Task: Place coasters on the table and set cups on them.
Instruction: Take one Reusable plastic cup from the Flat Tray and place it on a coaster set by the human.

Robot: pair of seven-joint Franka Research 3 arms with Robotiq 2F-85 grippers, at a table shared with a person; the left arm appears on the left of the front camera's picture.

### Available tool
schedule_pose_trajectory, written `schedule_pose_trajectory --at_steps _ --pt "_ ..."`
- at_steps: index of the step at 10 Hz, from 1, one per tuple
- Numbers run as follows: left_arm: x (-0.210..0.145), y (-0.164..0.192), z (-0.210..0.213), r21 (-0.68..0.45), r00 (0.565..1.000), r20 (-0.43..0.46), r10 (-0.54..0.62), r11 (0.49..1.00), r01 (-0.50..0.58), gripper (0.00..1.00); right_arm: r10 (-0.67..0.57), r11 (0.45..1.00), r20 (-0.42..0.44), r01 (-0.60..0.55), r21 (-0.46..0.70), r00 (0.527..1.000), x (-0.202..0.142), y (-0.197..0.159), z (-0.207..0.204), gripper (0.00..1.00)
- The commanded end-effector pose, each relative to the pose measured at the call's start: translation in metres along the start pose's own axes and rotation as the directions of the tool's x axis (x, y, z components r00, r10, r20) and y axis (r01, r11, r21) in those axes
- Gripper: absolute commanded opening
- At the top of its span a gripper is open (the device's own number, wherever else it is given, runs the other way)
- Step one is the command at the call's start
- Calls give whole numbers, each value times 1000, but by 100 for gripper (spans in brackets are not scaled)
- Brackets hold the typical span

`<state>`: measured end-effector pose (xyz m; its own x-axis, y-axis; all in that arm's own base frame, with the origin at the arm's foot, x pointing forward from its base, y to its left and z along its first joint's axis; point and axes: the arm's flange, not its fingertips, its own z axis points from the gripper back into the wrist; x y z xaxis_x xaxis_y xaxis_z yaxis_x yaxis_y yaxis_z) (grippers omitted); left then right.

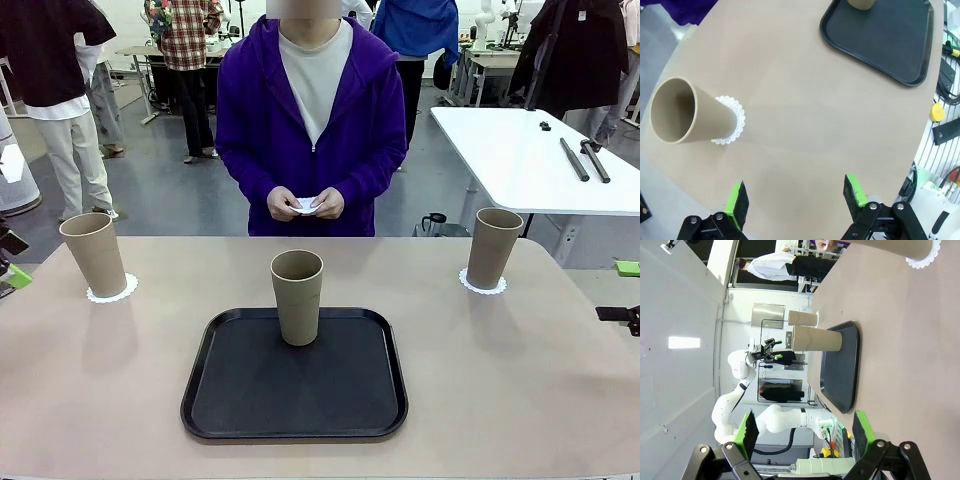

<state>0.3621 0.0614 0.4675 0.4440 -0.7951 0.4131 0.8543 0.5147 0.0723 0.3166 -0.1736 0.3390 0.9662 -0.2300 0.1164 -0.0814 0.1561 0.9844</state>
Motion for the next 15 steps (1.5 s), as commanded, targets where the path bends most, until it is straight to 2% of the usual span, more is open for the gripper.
schedule_pose_trajectory --at_steps 1,9,10,11,12,14,15 --pt "-3 3 4 7 1000 -4 -10 1000 10 100 7 1000 2 -7 9 1000 0 1 -1 100" --pt "-4 3 2 -1 1000 4 -6 1000 6 100 7 1000 2 -7 9 1000 0 1 -1 100" --pt "5 -10 -1 72 976 -51 211 976 -207 100 7 1000 2 -7 9 1000 0 1 -1 100" --pt "-5 -34 -6 92 899 -60 435 899 -429 100 7 1000 2 -7 9 1000 0 1 -1 100" --pt "-7 -43 -7 93 836 -117 536 844 -528 100 7 1000 2 -7 9 1000 0 1 -1 100" --pt "-2 -45 -6 101 750 -228 621 781 -616 100 7 1000 2 -7 9 1000 0 1 -1 100" --pt "-4 -47 -6 114 754 -244 610 790 -602 100 7 1000 2 -7 9 1000 0 1 -1 100"
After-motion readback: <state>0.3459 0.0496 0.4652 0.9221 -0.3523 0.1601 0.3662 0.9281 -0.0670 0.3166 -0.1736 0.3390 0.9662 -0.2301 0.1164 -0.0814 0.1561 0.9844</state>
